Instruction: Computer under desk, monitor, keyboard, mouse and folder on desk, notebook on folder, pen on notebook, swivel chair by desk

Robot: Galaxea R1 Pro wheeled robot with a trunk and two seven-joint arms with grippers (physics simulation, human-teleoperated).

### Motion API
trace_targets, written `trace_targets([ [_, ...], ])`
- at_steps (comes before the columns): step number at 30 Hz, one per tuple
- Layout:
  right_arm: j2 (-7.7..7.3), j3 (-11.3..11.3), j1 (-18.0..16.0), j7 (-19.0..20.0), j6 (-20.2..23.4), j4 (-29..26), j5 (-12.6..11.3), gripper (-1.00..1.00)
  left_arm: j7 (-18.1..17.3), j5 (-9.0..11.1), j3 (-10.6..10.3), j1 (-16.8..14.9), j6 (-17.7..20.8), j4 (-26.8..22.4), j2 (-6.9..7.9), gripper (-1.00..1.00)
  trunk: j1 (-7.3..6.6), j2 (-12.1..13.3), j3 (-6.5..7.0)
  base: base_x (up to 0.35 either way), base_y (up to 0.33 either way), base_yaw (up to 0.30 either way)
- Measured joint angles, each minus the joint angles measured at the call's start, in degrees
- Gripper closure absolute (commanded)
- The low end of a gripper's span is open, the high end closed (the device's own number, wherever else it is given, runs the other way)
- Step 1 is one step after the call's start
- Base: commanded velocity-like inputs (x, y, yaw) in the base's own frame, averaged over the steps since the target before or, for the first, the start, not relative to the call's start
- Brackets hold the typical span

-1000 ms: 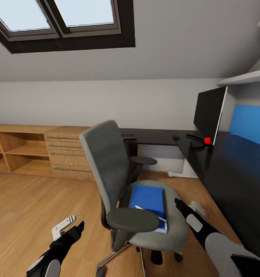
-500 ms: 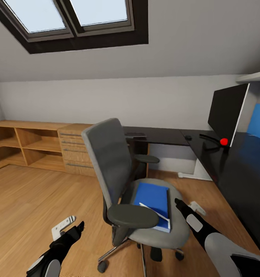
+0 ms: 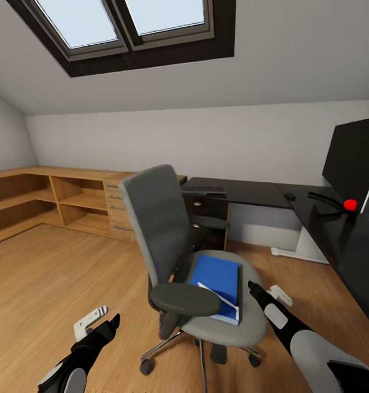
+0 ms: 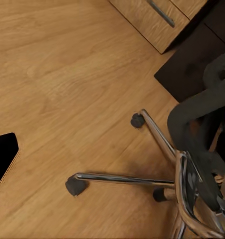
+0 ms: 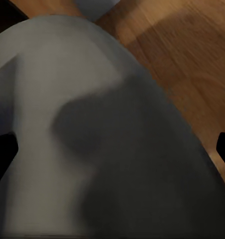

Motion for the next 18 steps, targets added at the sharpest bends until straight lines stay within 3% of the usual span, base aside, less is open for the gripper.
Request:
trace_targets([
  [9, 0.01, -0.42, -0.02, -0.08, 0.05, -0.13, 0.26, -1.0, 0.18, -0.08, -0.44, 0.0, 0.06, 0.3, 0.0, -1.0, 0.0, 0.0, -0.23, 0.0, 0.0, 0.231],
  [18, 0.06, -0.79, 0.0, -0.1, 0.04, -0.2, 0.31, -1.0, 0.26, -0.17, -3.17, 0.0, 0.06, 0.44, 0.0, -1.0, 0.0, 0.0, -0.24, 0.0, 0.0, 0.228],
])
